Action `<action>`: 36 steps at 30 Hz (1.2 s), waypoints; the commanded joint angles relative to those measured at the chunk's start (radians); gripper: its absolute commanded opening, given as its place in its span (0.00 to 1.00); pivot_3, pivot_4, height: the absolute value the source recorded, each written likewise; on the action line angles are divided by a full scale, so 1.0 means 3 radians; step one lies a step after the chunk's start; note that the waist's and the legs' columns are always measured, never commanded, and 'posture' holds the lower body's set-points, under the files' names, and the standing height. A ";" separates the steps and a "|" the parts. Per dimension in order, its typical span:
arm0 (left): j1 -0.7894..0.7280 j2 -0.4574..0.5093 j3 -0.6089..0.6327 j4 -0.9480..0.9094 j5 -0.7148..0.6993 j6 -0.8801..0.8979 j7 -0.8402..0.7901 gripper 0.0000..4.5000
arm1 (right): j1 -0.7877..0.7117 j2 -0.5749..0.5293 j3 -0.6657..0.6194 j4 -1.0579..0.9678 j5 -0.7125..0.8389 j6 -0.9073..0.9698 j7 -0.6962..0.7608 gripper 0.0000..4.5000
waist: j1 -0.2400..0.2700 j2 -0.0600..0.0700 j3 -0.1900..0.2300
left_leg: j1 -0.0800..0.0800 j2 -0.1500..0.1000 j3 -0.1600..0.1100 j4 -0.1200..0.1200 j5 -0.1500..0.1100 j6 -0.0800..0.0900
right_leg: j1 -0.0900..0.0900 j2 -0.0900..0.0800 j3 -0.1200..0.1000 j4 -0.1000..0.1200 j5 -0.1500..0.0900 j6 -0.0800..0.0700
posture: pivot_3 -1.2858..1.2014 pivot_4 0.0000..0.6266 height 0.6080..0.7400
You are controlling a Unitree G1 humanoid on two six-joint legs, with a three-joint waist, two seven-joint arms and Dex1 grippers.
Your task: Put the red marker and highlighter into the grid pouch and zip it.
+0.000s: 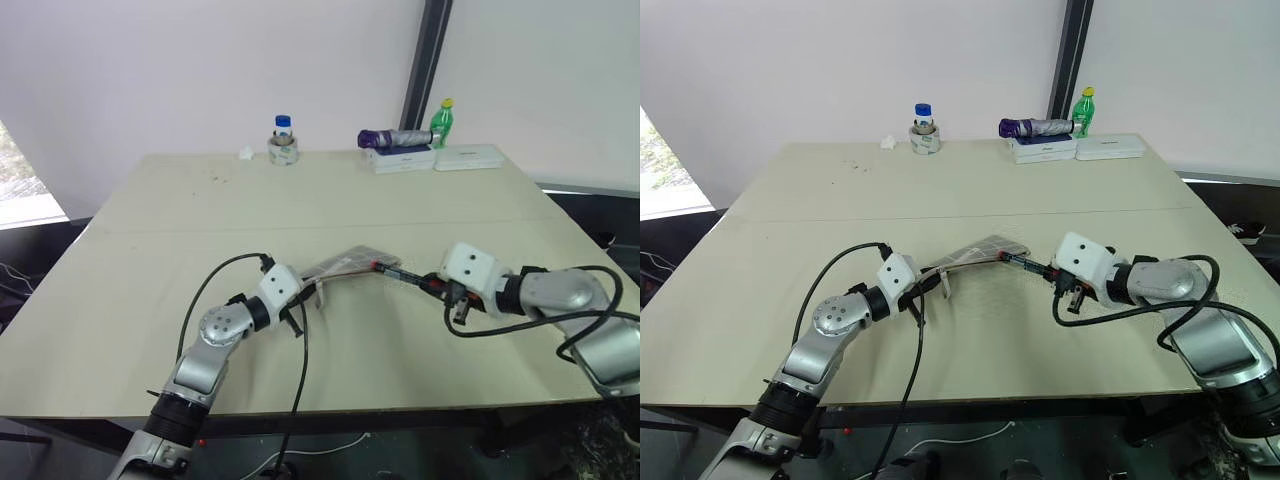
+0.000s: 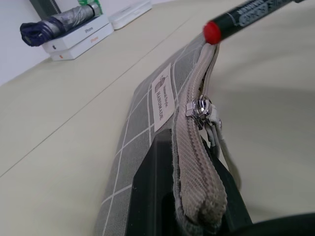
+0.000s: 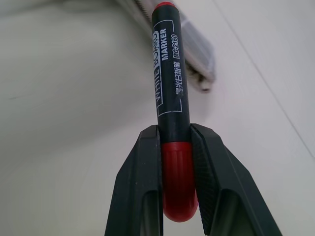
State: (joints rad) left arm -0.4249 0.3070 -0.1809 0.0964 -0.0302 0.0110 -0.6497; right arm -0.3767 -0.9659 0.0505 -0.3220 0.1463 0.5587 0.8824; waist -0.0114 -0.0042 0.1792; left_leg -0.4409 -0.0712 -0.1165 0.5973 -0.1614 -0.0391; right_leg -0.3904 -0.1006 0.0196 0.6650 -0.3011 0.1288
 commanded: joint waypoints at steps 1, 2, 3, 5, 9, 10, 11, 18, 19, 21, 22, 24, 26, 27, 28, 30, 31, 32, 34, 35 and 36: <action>0.0007 0.0018 0.0026 -0.0126 -0.0014 -0.0026 0.0012 0.00 | 0.0044 -0.0079 -0.0175 -0.0145 0.0056 -0.0033 0.0069 0.07 | 0.0000 0.0000 0.0000 | 0.0000 0.0000 0.0000 0.0000 0.0000 0.0000 | 0.0000 0.0000 0.0000 0.0000 0.0000 0.0000 | 0.52 0.24 1.00; 0.0002 0.0019 0.0027 -0.0119 -0.0015 -0.0028 0.0012 0.00 | 0.0053 -0.0080 -0.0187 -0.0150 0.0061 -0.0034 0.0076 0.07 | 0.0000 0.0000 0.0000 | 0.0000 0.0000 0.0000 0.0000 0.0000 0.0000 | 0.0000 0.0000 0.0000 0.0000 0.0000 0.0000 | 0.52 0.24 1.00; -0.0001 0.0019 0.0028 -0.0115 -0.0016 -0.0030 0.0012 0.00 | 0.0058 -0.0080 -0.0194 -0.0153 0.0061 -0.0035 0.0080 0.07 | 0.0000 0.0000 0.0000 | 0.0000 0.0000 0.0000 0.0000 0.0000 0.0000 | 0.0000 0.0000 0.0000 0.0000 0.0000 0.0000 | 0.52 0.24 1.00; -0.0004 0.0018 0.0025 -0.0114 -0.0021 -0.0032 0.0005 0.00 | 0.0057 -0.0079 -0.0196 -0.0136 0.0027 -0.0033 0.0060 0.07 | 0.0000 0.0000 0.0000 | 0.0000 0.0000 0.0000 0.0000 0.0000 0.0000 | 0.0000 0.0000 0.0000 0.0000 0.0000 0.0000 | 0.52 0.24 1.00; -0.0006 0.0016 0.0003 -0.0119 -0.0023 -0.0046 -0.0018 0.00 | 0.0018 -0.0050 -0.0173 -0.0064 -0.0042 -0.0057 0.0010 0.07 | 0.0000 0.0000 0.0000 | 0.0000 0.0000 0.0000 0.0000 0.0000 0.0000 | 0.0000 0.0000 0.0000 0.0000 0.0000 0.0000 | 0.52 0.24 1.00; -0.0006 0.0016 -0.0001 -0.0120 -0.0020 -0.0048 -0.0021 0.00 | 0.0015 -0.0048 -0.0171 -0.0061 -0.0045 -0.0062 0.0013 0.07 | 0.0000 0.0000 0.0000 | 0.0000 0.0000 0.0000 0.0000 0.0000 0.0000 | 0.0000 0.0000 0.0000 0.0000 0.0000 0.0000 | 0.52 0.24 1.00; -0.0006 0.0016 -0.0003 -0.0118 -0.0019 -0.0049 -0.0022 0.00 | 0.0011 -0.0045 -0.0164 -0.0058 -0.0049 -0.0064 0.0015 0.07 | 0.0000 0.0000 0.0000 | 0.0000 0.0000 0.0000 0.0000 0.0000 0.0000 | 0.0000 0.0000 0.0000 0.0000 0.0000 0.0000 | 0.52 0.24 1.00; 0.0031 0.0041 -0.0027 -0.0145 0.0003 -0.0081 -0.0045 0.00 | -0.0037 -0.0024 -0.0120 0.0005 -0.0103 -0.0098 0.0007 0.07 | 0.0000 0.0000 0.0000 | 0.0000 0.0000 0.0000 0.0000 0.0000 0.0000 | 0.0000 0.0000 0.0000 0.0000 0.0000 0.0000 | 0.52 0.24 1.00; 0.0038 0.0044 -0.0031 -0.0151 0.0005 -0.0084 -0.0049 0.00 | -0.0047 -0.0016 -0.0117 0.0016 -0.0109 -0.0103 0.0002 0.07 | 0.0000 0.0000 0.0000 | 0.0000 0.0000 0.0000 0.0000 0.0000 0.0000 | 0.0000 0.0000 0.0000 0.0000 0.0000 0.0000 | 0.52 0.24 1.00; 0.0049 0.0053 -0.0045 -0.0162 0.0018 -0.0101 -0.0059 0.00 | -0.0060 -0.0009 -0.0107 0.0032 -0.0117 -0.0097 0.0006 0.07 | 0.0000 0.0000 0.0000 | 0.0000 0.0000 0.0000 0.0000 0.0000 0.0000 | 0.0000 0.0000 0.0000 0.0000 0.0000 0.0000 | 0.52 0.24 1.00; 0.0052 0.0051 -0.0045 -0.0166 0.0019 -0.0102 -0.0060 0.00 | -0.0062 -0.0012 -0.0097 0.0038 -0.0125 -0.0103 0.0014 0.07 | 0.0000 0.0000 0.0000 | 0.0000 0.0000 0.0000 0.0000 0.0000 0.0000 | 0.0000 0.0000 0.0000 0.0000 0.0000 0.0000 | 0.52 0.24 1.00; 0.0051 0.0047 -0.0048 -0.0171 0.0018 -0.0101 -0.0059 0.00 | -0.0069 -0.0012 -0.0081 0.0054 -0.0138 -0.0120 0.0020 0.07 | 0.0000 0.0000 0.0000 | 0.0000 0.0000 0.0000 0.0000 0.0000 0.0000 | 0.0000 0.0000 0.0000 0.0000 0.0000 0.0000 | 0.52 0.24 1.00; 0.0053 0.0048 -0.0058 -0.0179 0.0018 -0.0112 -0.0069 0.00 | -0.0081 -0.0008 -0.0066 0.0069 -0.0150 -0.0141 0.0022 0.07 | 0.0000 0.0000 0.0000 | 0.0000 0.0000 0.0000 0.0000 0.0000 0.0000 | 0.0000 0.0000 0.0000 0.0000 0.0000 0.0000 | 0.52 0.24 1.00; 0.0055 0.0053 -0.0068 -0.0186 0.0021 -0.0122 -0.0079 0.00 | -0.0090 -0.0004 -0.0053 0.0072 -0.0160 -0.0150 0.0025 0.07 | 0.0000 0.0000 0.0000 | 0.0000 0.0000 0.0000 0.0000 0.0000 0.0000 | 0.0000 0.0000 0.0000 0.0000 0.0000 0.0000 | 0.52 0.24 1.00; 0.0057 0.0055 -0.0073 -0.0194 0.0022 -0.0126 -0.0084 0.00 | -0.0096 -0.0004 -0.0040 0.0073 -0.0174 -0.0162 0.0033 0.07 | 0.0000 0.0000 0.0000 | 0.0000 0.0000 0.0000 0.0000 0.0000 0.0000 | 0.0000 0.0000 0.0000 0.0000 0.0000 0.0000 | 0.52 0.24 1.00; 0.0056 0.0056 -0.0074 -0.0198 0.0017 -0.0124 -0.0083 0.00 | -0.0106 0.0004 -0.0018 0.0071 -0.0191 -0.0182 0.0046 0.07 | 0.0000 0.0000 0.0000 | 0.0000 0.0000 0.0000 0.0000 0.0000 0.0000 | 0.0000 0.0000 0.0000 0.0000 0.0000 0.0000 | 0.52 0.24 1.00; 0.0053 0.0056 -0.0073 -0.0193 0.0016 -0.0123 -0.0081 0.00 | -0.0111 0.0007 -0.0011 0.0076 -0.0194 -0.0187 0.0048 0.07 | 0.0000 0.0000 0.0000 | 0.0000 0.0000 0.0000 0.0000 0.0000 0.0000 | 0.0000 0.0000 0.0000 0.0000 0.0000 0.0000 | 0.52 0.24 1.00; 0.0050 0.0055 -0.0072 -0.0189 0.0015 -0.0123 -0.0081 0.00 | -0.0116 0.0009 -0.0006 0.0083 -0.0196 -0.0194 0.0049 0.07 | 0.0001 0.0000 0.0000 | 0.0000 0.0000 0.0000 0.0000 0.0000 0.0000 | 0.0000 0.0000 0.0000 0.0000 0.0000 0.0000 | 0.52 0.24 1.00; 0.0044 0.0054 -0.0071 -0.0183 0.0013 -0.0124 -0.0082 0.00 | -0.0126 0.0009 0.0006 0.0086 -0.0201 -0.0207 0.0058 0.07 | 0.0002 0.0000 0.0000 | 0.0000 0.0000 0.0000 0.0000 0.0000 0.0000 | 0.0000 0.0000 0.0000 0.0000 0.0000 0.0000 | 0.52 0.24 1.00; 0.0042 0.0053 -0.0071 -0.0186 0.0010 -0.0123 -0.0085 0.00 | -0.0130 0.0002 0.0022 0.0079 -0.0215 -0.0224 0.0067 0.07 | 0.0002 0.0000 0.0000 | 0.0000 0.0000 0.0000 0.0000 0.0000 0.0000 | 0.0000 -0.0001 0.0000 0.0000 0.0000 0.0000 | 0.52 0.24 1.00; 0.0041 0.0053 -0.0071 -0.0192 0.0002 -0.0123 -0.0094 0.00 | -0.0137 -0.0007 0.0042 0.0071 -0.0233 -0.0241 0.0077 0.07 | 0.0001 0.0000 0.0000 | 0.0000 0.0000 0.0000 0.0000 0.0000 0.0000 | 0.0000 -0.0001 0.0000 0.0000 0.0000 0.0000 | 0.52 0.24 1.00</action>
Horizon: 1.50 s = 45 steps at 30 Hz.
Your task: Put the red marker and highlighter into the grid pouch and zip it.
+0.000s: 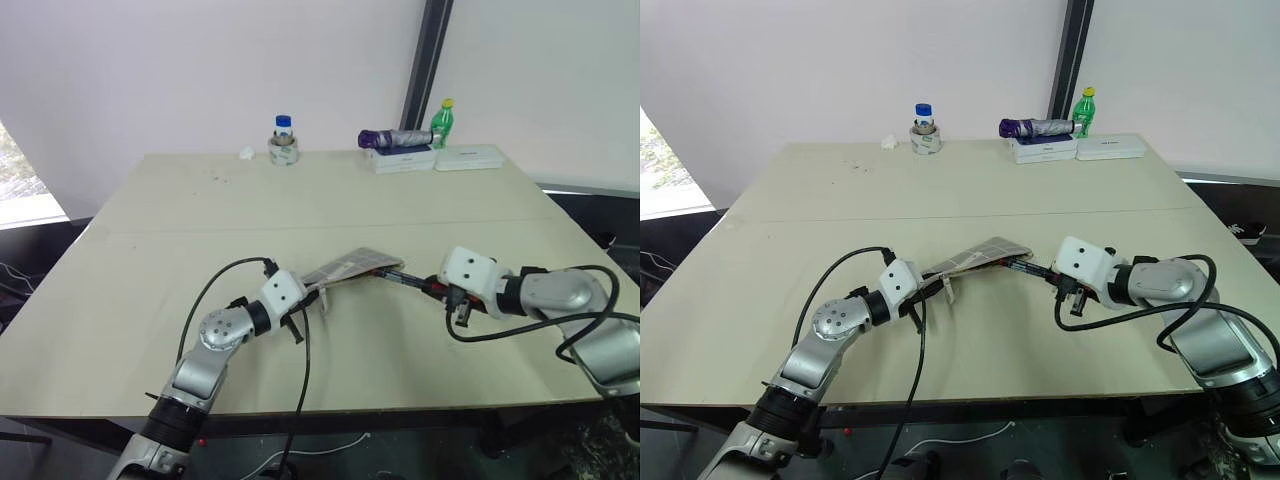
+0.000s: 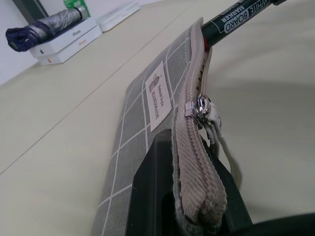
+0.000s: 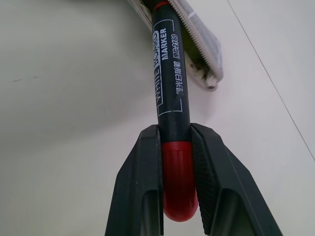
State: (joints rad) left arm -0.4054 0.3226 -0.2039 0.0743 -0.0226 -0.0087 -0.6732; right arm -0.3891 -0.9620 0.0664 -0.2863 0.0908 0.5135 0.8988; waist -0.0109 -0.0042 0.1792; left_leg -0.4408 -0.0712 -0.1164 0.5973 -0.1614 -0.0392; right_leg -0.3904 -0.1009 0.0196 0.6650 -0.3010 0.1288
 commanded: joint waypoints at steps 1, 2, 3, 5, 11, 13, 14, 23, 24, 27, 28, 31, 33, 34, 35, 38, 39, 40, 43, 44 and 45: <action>-0.0024 0.0000 0.0003 -0.0129 -0.0034 -0.0059 -0.0029 0.00 | -0.0103 -0.0030 0.0015 -0.0059 -0.0075 -0.0115 0.0034 0.07 | -0.0001 0.0000 0.0000 | 0.0000 0.0000 0.0000 0.0000 0.0000 0.0000 | 0.0000 0.0000 0.0000 0.0000 0.0000 0.0000 | 0.52 0.24 1.00; -0.0024 0.0005 -0.0007 -0.0143 -0.0037 -0.0065 -0.0050 0.00 | -0.0114 -0.0042 0.0049 -0.0077 -0.0112 -0.0147 0.0048 0.07 | -0.0002 0.0000 0.0000 | 0.0000 0.0000 0.0000 0.0000 0.0000 0.0000 | 0.0000 0.0000 0.0000 0.0000 0.0000 0.0000 | 0.52 0.24 1.00; -0.0027 0.0014 -0.0021 -0.0152 -0.0031 -0.0079 -0.0074 0.00 | -0.0129 -0.0047 0.0085 -0.0096 -0.0144 -0.0175 0.0066 0.07 | -0.0002 0.0000 0.0000 | 0.0000 0.0000 0.0000 0.0000 0.0000 0.0000 | 0.0000 0.0000 0.0000 0.0000 0.0000 0.0000 | 0.52 0.24 1.00; -0.0027 0.0048 -0.0068 -0.0176 -0.0009 -0.0112 -0.0152 0.00 | -0.0173 -0.0056 0.0190 -0.0160 -0.0229 -0.0249 0.0118 0.07 | -0.0003 0.0000 0.0000 | 0.0000 0.0000 0.0000 0.0000 0.0000 0.0000 | -0.0001 0.0000 0.0000 0.0000 0.0000 0.0000 | 0.52 0.24 1.00; -0.0054 0.0213 -0.0197 -0.0171 0.0082 -0.0269 -0.0370 0.00 | -0.0428 -0.0026 0.0519 -0.0289 -0.0431 -0.0373 0.0351 0.07 | -0.0007 0.0000 0.0000 | 0.0000 0.0000 0.0000 -0.0001 0.0000 0.0000 | -0.0002 0.0000 0.0000 0.0000 0.0000 0.0000 | 0.52 0.24 1.00; -0.0064 0.0201 -0.0200 -0.0203 0.0039 -0.0245 -0.0394 0.00 | -0.0525 0.0075 0.0607 -0.0266 -0.0479 -0.0410 0.0357 0.07 | -0.0006 0.0000 0.0000 | 0.0000 0.0001 0.0000 -0.0001 0.0000 0.0000 | -0.0002 0.0000 0.0000 0.0000 0.0000 0.0000 | 0.52 0.24 1.00; -0.0067 0.0197 -0.0205 -0.0222 0.0024 -0.0236 -0.0412 0.00 | -0.0567 0.0119 0.0644 -0.0253 -0.0497 -0.0422 0.0363 0.07 | -0.0006 0.0000 0.0000 | 0.0000 0.0000 -0.0001 -0.0001 0.0000 0.0000 | -0.0002 0.0000 0.0000 0.0000 0.0000 0.0000 | 0.52 0.24 1.00; -0.0029 0.0199 -0.0214 -0.0358 0.0007 -0.0181 -0.0458 0.00 | -0.0815 0.0415 0.0786 -0.0104 -0.0631 -0.0506 0.0431 0.18 | -0.0006 0.0000 0.0000 | 0.0000 0.0000 -0.0003 -0.0001 0.0000 0.0000 | -0.0003 -0.0001 0.0000 0.0000 0.0000 0.0000 | 0.52 0.24 1.00; -0.0021 0.0203 -0.0207 -0.0369 0.0007 -0.0175 -0.0458 0.00 | -0.0833 0.0428 0.0753 -0.0087 -0.0614 -0.0477 0.0437 0.30 | -0.0007 0.0000 0.0000 | -0.0001 0.0000 -0.0003 -0.0001 0.0000 0.0000 | -0.0003 -0.0001 0.0000 0.0000 0.0000 0.0000 | 0.52 0.24 1.00; 0.0008 0.0197 -0.0141 -0.0387 -0.0014 -0.0100 -0.0406 0.00 | -0.0842 0.0403 0.0561 -0.0153 -0.0469 -0.0354 0.0490 0.62 | -0.0001 -0.0001 0.0000 | -0.0001 0.0000 -0.0003 -0.0001 0.0000 0.0000 | -0.0002 -0.0001 -0.0001 0.0000 0.0000 0.0000 | 0.52 0.24 1.00; 0.0007 0.0173 -0.0102 -0.0389 -0.0053 -0.0041 -0.0376 0.00 | -0.0835 0.0389 0.0478 -0.0204 -0.0384 -0.0267 0.0516 0.73 | 0.0001 -0.0001 0.0000 | -0.0001 0.0000 -0.0003 -0.0001 0.0000 0.0000 | -0.0002 -0.0001 -0.0001 0.0000 0.0000 0.0000 | 0.52 0.24 1.00; -0.0005 0.0048 0.0008 -0.0442 -0.0257 0.0233 -0.0284 0.00 | -0.0828 0.0379 0.0151 -0.0334 -0.0059 0.0074 0.0538 0.96 | -0.0001 -0.0001 0.0000 | -0.0001 0.0000 -0.0007 -0.0001 0.0000 0.0000 | -0.0002 -0.0001 0.0000 0.0000 0.0000 0.0000 | 0.52 0.24 1.00; -0.0036 -0.0052 0.0074 -0.0481 -0.0378 0.0436 -0.0215 0.00 | -0.0814 0.0361 -0.0027 -0.0382 0.0108 0.0281 0.0531 0.96 | 0.0001 -0.0001 0.0000 | -0.0001 0.0000 -0.0008 -0.0001 0.0000 0.0000 | -0.0002 -0.0001 -0.0001 0.0000 0.0000 0.0000 | 0.52 0.24 1.00; -0.0056 -0.0098 0.0101 -0.0506 -0.0437 0.0548 -0.0185 0.00 | -0.0784 0.0336 -0.0094 -0.0417 0.0176 0.0343 0.0542 0.96 | 0.0001 -0.0001 0.0000 | -0.0001 0.0000 -0.0010 0.0000 0.0000 0.0000 | -0.0001 -0.0001 -0.0001 0.0000 0.0000 0.0000 | 0.52 0.24 1.00; -0.0082 -0.0143 0.0124 -0.0530 -0.0492 0.0654 -0.0154 0.00 | -0.0749 0.0321 -0.0157 -0.0457 0.0242 0.0409 0.0540 0.96 | 0.0000 -0.0001 0.0000 | -0.0001 0.0000 -0.0010 0.0000 0.0000 0.0000 | -0.0001 -0.0001 -0.0001 0.0000 0.0000 0.0000 | 0.52 0.24 1.00; -0.0265 -0.0350 0.0232 -0.0545 -0.0717 0.1128 0.0013 0.00 | -0.0657 0.0362 -0.0410 -0.0548 0.0511 0.0763 0.0440 0.96 | 0.0004 -0.0001 0.0001 | -0.0001 -0.0001 -0.0009 0.0001 0.0000 0.0000 | 0.0000 -0.0001 -0.0002 0.0000 0.0000 0.0000 | 0.52 0.24 1.00; -0.0330 -0.0410 0.0273 -0.0533 -0.0794 0.1278 0.0062 0.00 | -0.0627 0.0381 -0.0459 -0.0580 0.0591 0.0873 0.0411 0.96 | 0.0003 -0.0001 0.0000 | -0.0001 -0.0001 -0.0008 0.0002 0.0000 0.0000 | 0.0001 -0.0001 -0.0003 0.0001 0.0000 0.0000 | 0.52 0.24 1.00; -0.0408 -0.0469 0.0311 -0.0500 -0.0861 0.1416 0.0114 0.00 | -0.0584 0.0422 -0.0500 -0.0615 0.0673 0.0963 0.0372 0.96 | 0.0003 -0.0001 0.0000 | -0.0001 -0.0001 -0.0006 0.0002 0.0000 0.0000 | 0.0001 -0.0001 -0.0003 0.0001 0.0000 0.0000 | 0.52 0.24 1.00; -0.0585 -0.0578 0.0380 -0.0424 -0.0995 0.1722 0.0202 0.00 | -0.0510 0.0606 -0.0537 -0.0663 0.0813 0.1160 0.0139 0.96 | -0.0012 -0.0002 0.0001 | -0.0001 -0.0001 -0.0006 0.0003 0.0000 0.0000 | 0.0001 -0.0001 -0.0003 0.0001 0.0000 0.0001 | 0.52 0.24 1.00; -0.0653 -0.0614 0.0397 -0.0365 -0.1012 0.1785 0.0244 0.00 | -0.0488 0.0715 -0.0515 -0.0638 0.0803 0.1196 -0.0003 0.96 | -0.0015 -0.0002 0.0001 | -0.0001 -0.0001 -0.0005 0.0003 0.0000 0.0000 | 0.0001 0.0001 -0.0003 0.0001 0.0000 0.0001 | 0.52 0.24 1.00; -0.0707 -0.0646 0.0418 -0.0316 -0.1032 0.1842 0.0282 0.00 | -0.0464 0.0800 -0.0487 -0.0617 0.0786 0.1223 -0.0125 0.96 | -0.0017 -0.0002 0.0001 | -0.0001 -0.0002 -0.0005 0.0003 0.0000 0.0000 | 0.0000 0.0001 -0.0003 0.0001 0.0000 0.0001 | 0.52 0.24 1.00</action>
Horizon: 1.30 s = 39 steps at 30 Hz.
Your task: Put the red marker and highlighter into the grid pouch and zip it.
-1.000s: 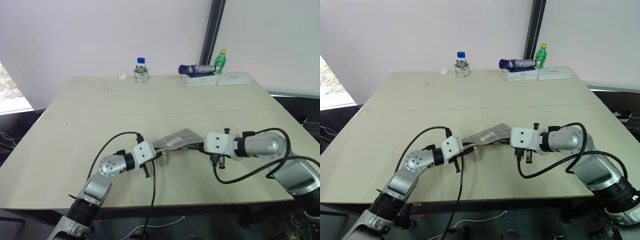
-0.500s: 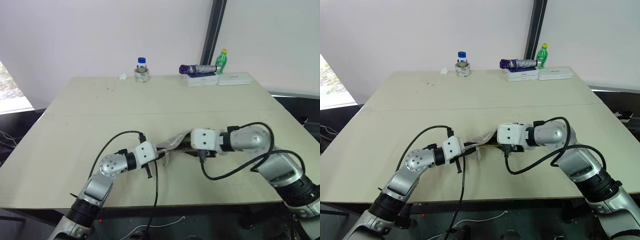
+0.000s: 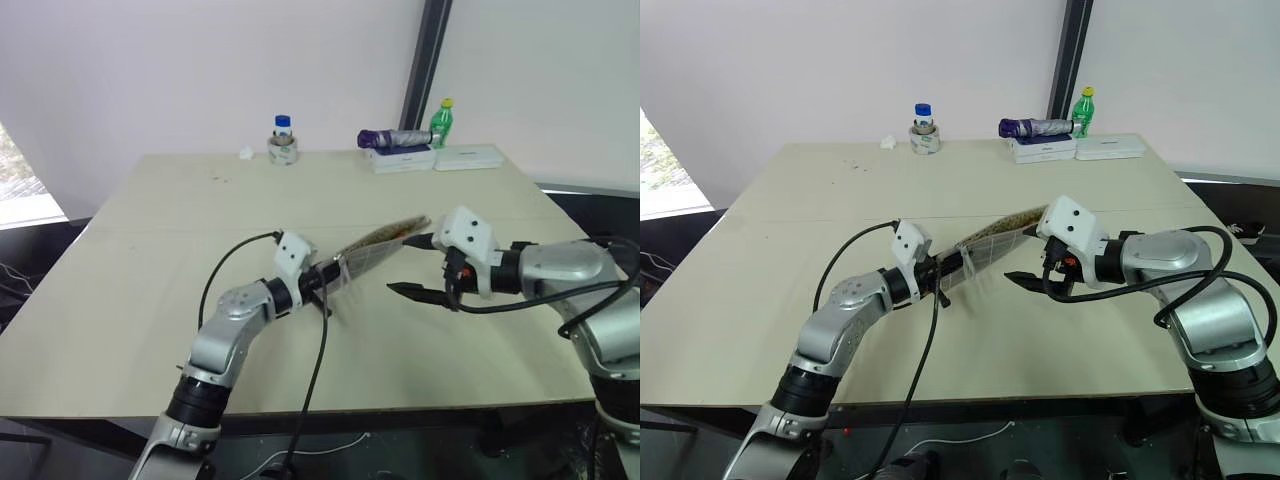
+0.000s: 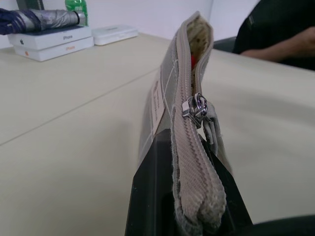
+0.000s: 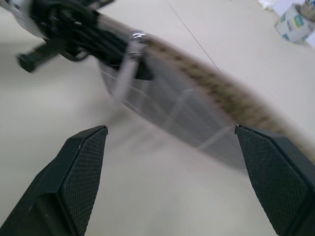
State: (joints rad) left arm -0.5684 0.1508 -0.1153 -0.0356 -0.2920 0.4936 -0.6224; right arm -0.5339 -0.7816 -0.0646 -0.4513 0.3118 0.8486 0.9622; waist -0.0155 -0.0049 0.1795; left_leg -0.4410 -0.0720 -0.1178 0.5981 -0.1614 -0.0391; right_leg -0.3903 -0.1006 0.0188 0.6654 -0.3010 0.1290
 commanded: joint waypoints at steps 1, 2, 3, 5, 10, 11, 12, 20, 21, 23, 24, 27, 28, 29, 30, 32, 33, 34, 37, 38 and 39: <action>-0.0210 -0.0118 0.0161 0.0083 -0.0183 0.0204 0.0137 0.00 | 0.0052 0.0261 0.0006 -0.0050 0.0007 0.0092 -0.0441 0.96 | -0.0002 0.0000 0.0000 | 0.0001 0.0001 0.0001 -0.0001 0.0000 0.0000 | 0.0000 0.0002 0.0000 0.0000 0.0000 0.0000 | 0.52 0.24 1.00; -0.0247 -0.0151 0.0192 0.0104 -0.0222 0.0236 0.0155 0.00 | 0.0072 0.0326 0.0036 -0.0043 -0.0009 0.0104 -0.0534 0.96 | 0.0001 0.0000 0.0000 | 0.0000 0.0000 0.0001 -0.0001 0.0000 0.0000 | -0.0001 0.0003 0.0000 0.0001 0.0000 0.0000 | 0.52 0.24 1.00; -0.0271 -0.0173 0.0212 0.0114 -0.0250 0.0265 0.0168 0.00 | 0.0075 0.0387 0.0042 -0.0041 -0.0001 0.0131 -0.0621 0.96 | 0.0004 0.0000 0.0000 | 0.0000 0.0000 0.0000 -0.0001 0.0000 0.0000 | -0.0001 0.0004 0.0001 0.0001 0.0000 0.0000 | 0.52 0.24 1.00; -0.0295 -0.0202 0.0242 0.0123 -0.0302 0.0318 0.0189 0.00 | 0.0062 0.0503 0.0030 -0.0039 0.0047 0.0182 -0.0762 0.96 | 0.0004 0.0000 0.0000 | -0.0001 0.0001 0.0000 0.0000 0.0000 -0.0001 | -0.0002 0.0003 0.0002 0.0001 0.0000 0.0000 | 0.52 0.24 1.00; -0.0332 -0.0299 0.0310 0.0129 -0.0450 0.0455 0.0252 0.00 | 0.0026 0.0788 0.0056 0.0023 0.0136 0.0228 -0.1027 0.96 | 0.0007 0.0000 0.0000 | -0.0001 0.0001 0.0000 0.0000 0.0001 -0.0001 | -0.0002 0.0003 0.0002 0.0001 0.0000 0.0000 | 0.52 0.24 1.00; -0.0330 -0.0313 0.0315 0.0120 -0.0468 0.0472 0.0262 0.00 | 0.0017 0.0829 0.0067 0.0038 0.0150 0.0230 -0.1061 0.96 | 0.0010 0.0000 0.0000 | -0.0001 0.0000 0.0001 0.0000 0.0000 -0.0001 | -0.0002 0.0003 0.0003 0.0001 0.0000 0.0000 | 0.52 0.24 1.00; -0.0326 -0.0323 0.0313 0.0111 -0.0481 0.0480 0.0272 0.00 | 0.0009 0.0865 0.0088 0.0056 0.0154 0.0225 -0.1091 0.96 | 0.0013 0.0000 0.0000 | -0.0001 0.0000 0.0000 0.0000 0.0000 -0.0001 | -0.0001 0.0003 0.0003 0.0000 0.0000 0.0000 | 0.52 0.24 1.00; -0.0292 -0.0348 0.0250 0.0073 -0.0482 0.0461 0.0309 0.00 | -0.0050 0.1166 0.0085 0.0251 0.0253 0.0262 -0.1346 0.55 | 0.0005 0.0000 0.0000 | -0.0001 -0.0001 0.0001 -0.0001 0.0001 -0.0001 | -0.0002 0.0004 0.0003 0.0001 0.0001 0.0000 | 0.52 0.24 1.00; -0.0291 -0.0344 0.0258 0.0071 -0.0490 0.0463 0.0315 0.00 | -0.0050 0.1151 0.0068 0.0253 0.0275 0.0273 -0.1344 0.44 | 0.0005 0.0000 0.0000 | -0.0001 -0.0001 0.0001 -0.0001 0.0001 -0.0001 | -0.0002 0.0004 0.0003 0.0001 0.0001 0.0000 | 0.52 0.24 1.00; -0.0281 -0.0329 0.0264 0.0070 -0.0493 0.0456 0.0313 0.00 | -0.0044 0.1106 0.0053 0.0252 0.0300 0.0277 -0.1334 0.20 | 0.0010 0.0000 0.0000 | -0.0001 -0.0001 0.0002 -0.0001 0.0001 -0.0001 | -0.0002 0.0004 0.0003 0.0001 0.0001 0.0000 | 0.52 0.24 1.00; -0.0275 -0.0322 0.0264 0.0071 -0.0491 0.0451 0.0311 0.00 | -0.0043 0.1087 0.0052 0.0250 0.0307 0.0278 -0.1330 0.08 | 0.0009 0.0000 0.0000 | -0.0001 -0.0001 0.0002 -0.0001 0.0001 -0.0001 | -0.0002 0.0004 0.0003 0.0001 0.0001 0.0000 | 0.52 0.24 1.00; -0.0270 -0.0292 0.0256 0.0090 -0.0458 0.0416 0.0309 0.00 | -0.0039 0.1005 0.0041 0.0229 0.0330 0.0265 -0.1298 0.01 | 0.0008 0.0000 0.0000 | -0.0001 -0.0001 0.0003 0.0000 0.0001 -0.0001 | -0.0002 0.0004 0.0003 0.0001 0.0001 0.0000 | 0.52 0.24 1.00; -0.0271 -0.0271 0.0238 0.0098 -0.0428 0.0382 0.0297 0.00 | -0.0041 0.0977 0.0034 0.0222 0.0337 0.0263 -0.1293 0.01 | 0.0008 0.0000 0.0000 | -0.0001 -0.0001 0.0002 -0.0001 0.0001 -0.0001 | -0.0002 0.0004 0.0003 0.0001 0.0001 0.0000 | 0.52 0.24 1.00; -0.0262 -0.0235 0.0205 0.0110 -0.0372 0.0321 0.0282 0.00 | -0.0047 0.0912 0.0015 0.0205 0.0331 0.0246 -0.1283 0.01 | 0.0007 0.0000 0.0000 | -0.0001 -0.0001 0.0003 -0.0001 0.0001 -0.0001 | -0.0002 0.0004 0.0003 0.0000 0.0001 0.0000 | 0.52 0.24 1.00; -0.0253 -0.0195 0.0171 0.0125 -0.0317 0.0258 0.0265 0.00 | -0.0054 0.0848 -0.0003 0.0193 0.0323 0.0223 -0.1271 0.01 | 0.0007 0.0000 0.0000 | -0.0001 -0.0001 0.0003 0.0000 0.0000 -0.0001 | -0.0002 0.0004 0.0003 0.0000 0.0001 0.0000 | 0.52 0.24 1.00; -0.0228 -0.0100 0.0091 0.0160 -0.0191 0.0093 0.0213 0.00 | -0.0089 0.0718 -0.0063 0.0182 0.0323 0.0185 -0.1248 0.01 | 0.0007 0.0000 0.0000 | -0.0001 -0.0002 0.0004 -0.0001 0.0000 -0.0001 | -0.0002 0.0004 0.0004 0.0000 0.0001 0.0000 | 0.52 0.24 1.00; -0.0220 -0.0069 0.0066 0.0176 -0.0152 0.0030 0.0194 0.00 | -0.0107 0.0677 -0.0087 0.0189 0.0338 0.0179 -0.1245 0.01 | 0.0008 0.0000 0.0000 | -0.0001 -0.0002 0.0005 -0.0001 0.0000 -0.0001 | -0.0002 0.0004 0.0004 0.0000 0.0001 0.0000 | 0.52 0.24 1.00; -0.0192 0.0009 0.0005 0.0195 -0.0060 -0.0085 0.0150 0.00 | -0.0148 0.0591 -0.0139 0.0215 0.0322 0.0162 -0.1245 0.01 | 0.0007 0.0000 0.0000 | -0.0001 -0.0002 0.0005 -0.0001 0.0000 -0.0001 | -0.0002 0.0004 0.0004 0.0000 0.0001 0.0000 | 0.52 0.24 1.00; -0.0095 0.0237 -0.0141 0.0260 0.0203 -0.0499 0.0001 0.00 | -0.0272 0.0310 -0.0297 0.0351 0.0233 0.0050 -0.1240 0.01 | 0.0006 0.0000 0.0000 | -0.0001 -0.0002 0.0006 -0.0002 0.0000 -0.0001 | -0.0004 0.0004 0.0004 0.0000 0.0001 0.0000 | 0.52 0.24 1.00; -0.0071 0.0289 -0.0163 0.0285 0.0258 -0.0606 -0.0023 0.00 | -0.0301 0.0226 -0.0340 0.0406 0.0214 0.0012 -0.1242 0.01 | 0.0010 0.0000 0.0000 | -0.0001 -0.0001 0.0006 -0.0003 0.0000 -0.0001 | -0.0003 0.0004 0.0004 0.0000 0.0001 0.0000 | 0.52 0.24 1.00; -0.0034 0.0349 -0.0164 0.0294 0.0289 -0.0696 -0.0057 0.00 | -0.0334 0.0111 -0.0412 0.0502 0.0182 -0.0020 -0.1249 0.01 | 0.0011 0.0000 0.0000 | -0.0001 -0.0001 0.0006 -0.0003 0.0000 -0.0001 | -0.0004 0.0004 0.0005 -0.0001 0.0001 0.0000 | 0.52 0.24 1.00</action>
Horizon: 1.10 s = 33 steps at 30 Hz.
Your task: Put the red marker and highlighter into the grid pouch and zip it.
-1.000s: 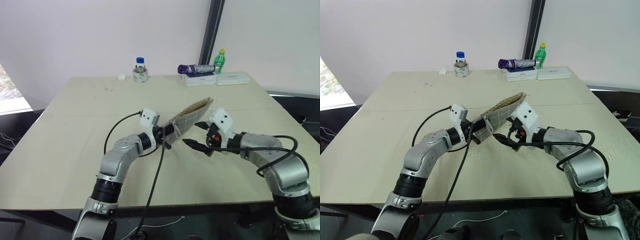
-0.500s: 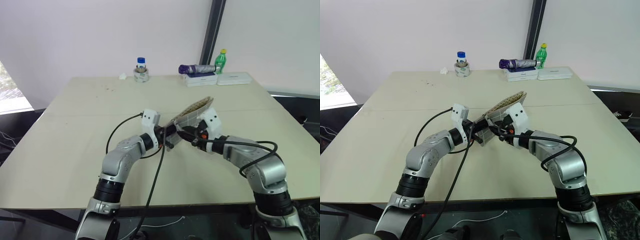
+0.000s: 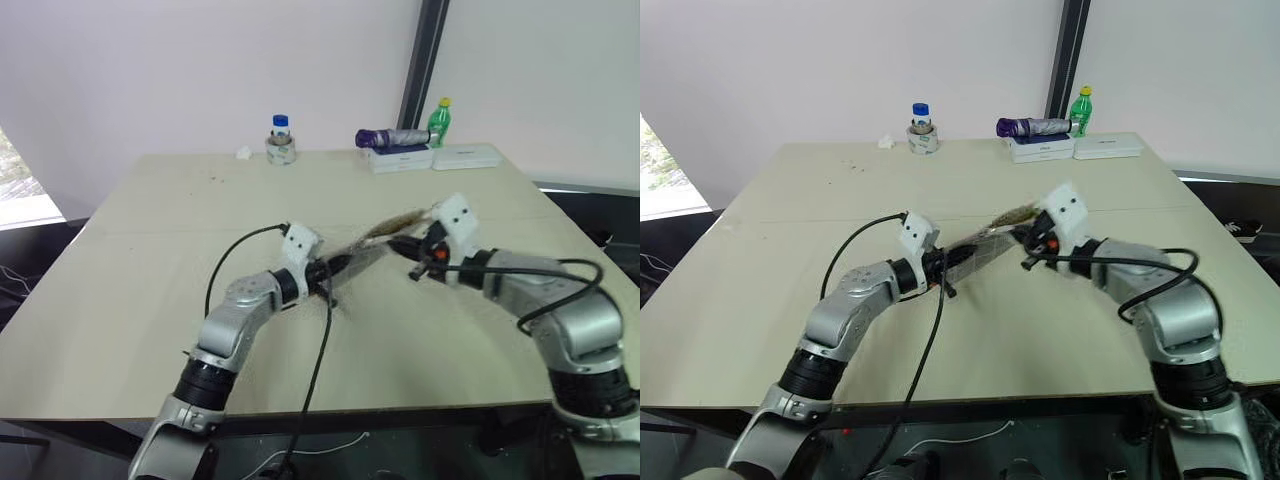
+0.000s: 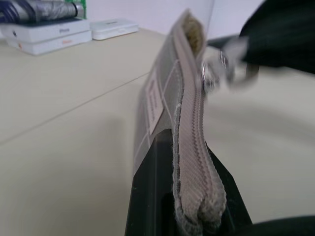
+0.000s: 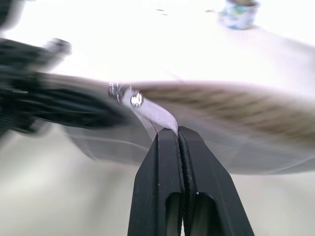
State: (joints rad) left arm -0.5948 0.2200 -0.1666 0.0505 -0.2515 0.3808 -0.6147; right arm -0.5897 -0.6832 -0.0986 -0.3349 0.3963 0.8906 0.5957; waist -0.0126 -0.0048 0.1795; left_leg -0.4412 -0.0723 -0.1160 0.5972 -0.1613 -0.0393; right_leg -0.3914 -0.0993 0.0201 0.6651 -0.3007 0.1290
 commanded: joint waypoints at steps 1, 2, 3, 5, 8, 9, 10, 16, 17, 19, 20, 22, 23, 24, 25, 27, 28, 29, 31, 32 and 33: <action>0.0081 0.0159 0.0019 0.0016 0.0160 -0.0374 -0.0109 0.00 | -0.0167 -0.0304 -0.0355 0.0211 -0.0126 -0.0189 -0.0038 0.01 | 0.0002 0.0000 0.0000 | 0.0000 0.0000 0.0000 0.0000 0.0000 0.0000 | 0.0001 0.0000 0.0000 0.0000 0.0000 0.0000 | 0.52 0.24 1.00; 0.0107 0.0197 0.0027 0.0021 0.0167 -0.0422 -0.0138 0.00 | -0.0176 -0.0375 -0.0399 0.0309 -0.0155 -0.0228 -0.0048 0.01 | 0.0006 0.0000 0.0000 | -0.0001 0.0001 0.0000 0.0000 0.0000 0.0000 | 0.0000 0.0000 0.0000 -0.0001 0.0000 0.0000 | 0.52 0.24 1.00; 0.0126 0.0221 0.0033 0.0021 0.0164 -0.0459 -0.0164 0.00 | -0.0175 -0.0421 -0.0417 0.0387 -0.0182 -0.0265 -0.0058 0.01 | 0.0008 0.0000 0.0000 | -0.0001 0.0001 0.0000 0.0000 0.0000 0.0000 | 0.0001 -0.0002 0.0000 -0.0001 0.0000 0.0000 | 0.52 0.24 1.00; 0.0193 0.0299 0.0040 0.0006 0.0174 -0.0547 -0.0225 0.00 | -0.0138 -0.0511 -0.0417 0.0588 -0.0254 -0.0344 -0.0064 0.01 | 0.0004 0.0000 0.0000 | -0.0001 0.0002 0.0000 0.0000 0.0000 0.0000 | 0.0001 -0.0004 0.0000 -0.0001 0.0000 0.0000 | 0.52 0.24 1.00; 0.0261 0.0366 0.0039 -0.0007 0.0192 -0.0670 -0.0272 0.00 | -0.0075 -0.0527 -0.0363 0.0687 -0.0283 -0.0447 -0.0039 0.01 | -0.0012 0.0000 0.0000 | 0.0000 0.0002 0.0001 0.0000 0.0000 0.0001 | 0.0000 -0.0004 0.0001 -0.0001 0.0000 0.0000 | 0.52 0.24 1.00; 0.0270 0.0375 0.0038 -0.0005 0.0203 -0.0701 -0.0277 0.00 | -0.0062 -0.0518 -0.0349 0.0695 -0.0283 -0.0473 -0.0032 0.01 | -0.0017 0.0001 0.0000 | 0.0000 0.0002 0.0002 -0.0001 0.0000 0.0001 | 0.0000 -0.0004 0.0001 -0.0001 0.0000 0.0000 | 0.52 0.24 1.00; 0.0280 0.0387 0.0035 -0.0001 0.0225 -0.0733 -0.0276 0.00 | -0.0043 -0.0499 -0.0326 0.0683 -0.0276 -0.0491 -0.0020 0.01 | -0.0019 0.0001 -0.0001 | 0.0001 0.0002 0.0002 -0.0002 0.0000 0.0001 | -0.0001 -0.0004 0.0001 0.0000 0.0000 0.0000 | 0.52 0.24 1.00; 0.0328 0.0597 -0.0078 0.0007 0.0452 -0.1049 -0.0402 0.00 | 0.0284 -0.0468 -0.0135 0.0337 -0.0029 -0.0406 0.0367 0.44 | -0.0022 0.0001 -0.0001 | 0.0002 0.0003 0.0002 -0.0002 0.0000 0.0001 | 0.0000 -0.0002 0.0002 -0.0001 0.0000 0.0000 | 0.52 0.24 1.00; 0.0318 0.0606 -0.0053 0.0008 0.0431 -0.1019 -0.0408 0.00 | 0.0300 -0.0473 -0.0121 0.0292 -0.0022 -0.0411 0.0384 0.54 | -0.0020 0.0002 -0.0001 | 0.0002 0.0003 0.0001 -0.0002 0.0000 0.0001 | 0.0000 -0.0002 0.0003 0.0000 0.0000 0.0000 | 0.52 0.24 1.00; 0.0322 0.0626 -0.0013 -0.0037 0.0368 -0.0950 -0.0456 0.24 | 0.0318 -0.0478 -0.0119 0.0256 -0.0021 -0.0418 0.0392 0.79 | -0.0017 0.0002 -0.0001 | 0.0002 0.0004 0.0001 -0.0001 0.0000 0.0001 | 0.0000 -0.0002 0.0004 0.0000 0.0000 0.0000 | 0.52 0.24 1.00; 0.0336 0.0646 -0.0003 -0.0076 0.0346 -0.0922 -0.0491 0.35 | 0.0324 -0.0478 -0.0120 0.0248 -0.0028 -0.0419 0.0392 0.91 | -0.0013 0.0002 -0.0001 | 0.0002 0.0004 0.0000 -0.0001 0.0000 0.0001 | 0.0000 -0.0002 0.0003 0.0000 0.0000 0.0000 | 0.52 0.24 1.00; 0.0394 0.0719 0.0028 -0.0170 0.0351 -0.0850 -0.0521 0.58 | 0.0356 -0.0492 -0.0118 0.0224 -0.0054 -0.0430 0.0402 1.00 | -0.0010 0.0002 -0.0001 | 0.0001 0.0004 0.0000 -0.0001 0.0000 0.0001 | 0.0001 -0.0002 0.0003 0.0000 0.0000 0.0000 | 0.52 0.24 1.00; 0.0424 0.0760 0.0048 -0.0208 0.0363 -0.0807 -0.0516 0.69 | 0.0378 -0.0506 -0.0117 0.0200 -0.0057 -0.0427 0.0418 1.00 | -0.0008 0.0002 -0.0001 | 0.0001 0.0005 -0.0001 -0.0001 0.0000 0.0001 | 0.0000 -0.0002 0.0003 0.0000 0.0000 0.0000 | 0.52 0.24 1.00; 0.0490 0.0835 0.0091 -0.0274 0.0329 -0.0731 -0.0551 0.81 | 0.0413 -0.0526 -0.0120 0.0156 -0.0051 -0.0426 0.0444 1.00 | -0.0007 0.0002 -0.0001 | 0.0000 0.0005 -0.0001 -0.0001 0.0000 0.0001 | 0.0000 -0.0002 0.0003 0.0000 0.0000 0.0000 | 0.52 0.24 1.00; 0.0558 0.0905 0.0134 -0.0341 0.0293 -0.0676 -0.0587 0.91 | 0.0441 -0.0540 -0.0129 0.0120 -0.0039 -0.0419 0.0462 1.00 | -0.0007 0.0002 -0.0001 | 0.0000 0.0005 -0.0001 -0.0001 0.0000 0.0001 | -0.0001 -0.0002 0.0003 0.0000 0.0000 0.0000 | 0.52 0.24 1.00; 0.0726 0.1054 0.0269 -0.0519 0.0144 -0.0479 -0.0657 0.91 | 0.0506 -0.0567 -0.0162 0.0080 -0.0024 -0.0430 0.0496 1.00 | -0.0012 0.0002 -0.0001 | 0.0000 0.0006 -0.0002 -0.0003 -0.0001 0.0001 | -0.0001 -0.0002 0.0003 -0.0001 0.0000 0.0000 | 0.52 0.24 1.00; 0.0802 0.1109 0.0348 -0.0591 0.0077 -0.0393 -0.0662 0.91 | 0.0536 -0.0586 -0.0172 0.0087 -0.0040 -0.0457 0.0508 1.00 | -0.0014 0.0002 -0.0001 | 0.0000 0.0007 -0.0003 -0.0004 -0.0001 0.0001 | -0.0003 -0.0002 0.0005 -0.0001 0.0000 0.0000 | 0.52 0.24 1.00; 0.0877 0.1147 0.0445 -0.0645 0.0015 -0.0316 -0.0637 0.91 | 0.0565 -0.0601 -0.0182 0.0117 -0.0074 -0.0516 0.0514 1.00 | -0.0014 0.0002 -0.0001 | 0.0000 0.0007 -0.0004 -0.0004 -0.0001 0.0002 | -0.0003 -0.0002 0.0006 -0.0001 0.0000 0.0000 | 0.52 0.24 1.00; 0.0997 0.1190 0.0607 -0.0711 -0.0074 -0.0192 -0.0562 0.91 | 0.0609 -0.0604 -0.0222 0.0209 -0.0120 -0.0648 0.0518 1.00 | -0.0007 0.0002 -0.0001 | 0.0001 0.0008 -0.0005 -0.0004 -0.0001 0.0002 | -0.0002 -0.0003 0.0006 -0.0001 0.0000 0.0000 | 0.52 0.24 1.00; 0.1033 0.1200 0.0654 -0.0736 -0.0100 -0.0145 -0.0539 0.91 | 0.0622 -0.0600 -0.0241 0.0245 -0.0126 -0.0692 0.0522 1.00 | -0.0006 0.0002 -0.0001 | 0.0001 0.0008 -0.0005 -0.0003 -0.0001 0.0001 | -0.0002 -0.0003 0.0005 -0.0001 0.0000 0.0000 | 0.52 0.24 1.00; 0.1096 0.1213 0.0738 -0.0759 -0.0127 -0.0107 -0.0502 0.91 | 0.0637 -0.0573 -0.0289 0.0309 -0.0100 -0.0742 0.0533 1.00 | 0.0001 0.0002 -0.0001 | 0.0001 0.0008 -0.0005 -0.0003 -0.0001 0.0001 | -0.0002 -0.0003 0.0005 -0.0001 0.0000 -0.0001 | 0.52 0.24 1.00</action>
State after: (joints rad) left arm -0.2751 0.5727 0.0041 -0.1308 -0.2591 0.3330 -0.7822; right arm -0.3977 -0.8479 -0.1341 -0.2469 0.3662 0.7082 0.7519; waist -0.0123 -0.0043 0.1793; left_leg -0.4409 -0.0700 -0.1175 0.5965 -0.1616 -0.0389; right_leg -0.3915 -0.1006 0.0216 0.6648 -0.3009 0.1288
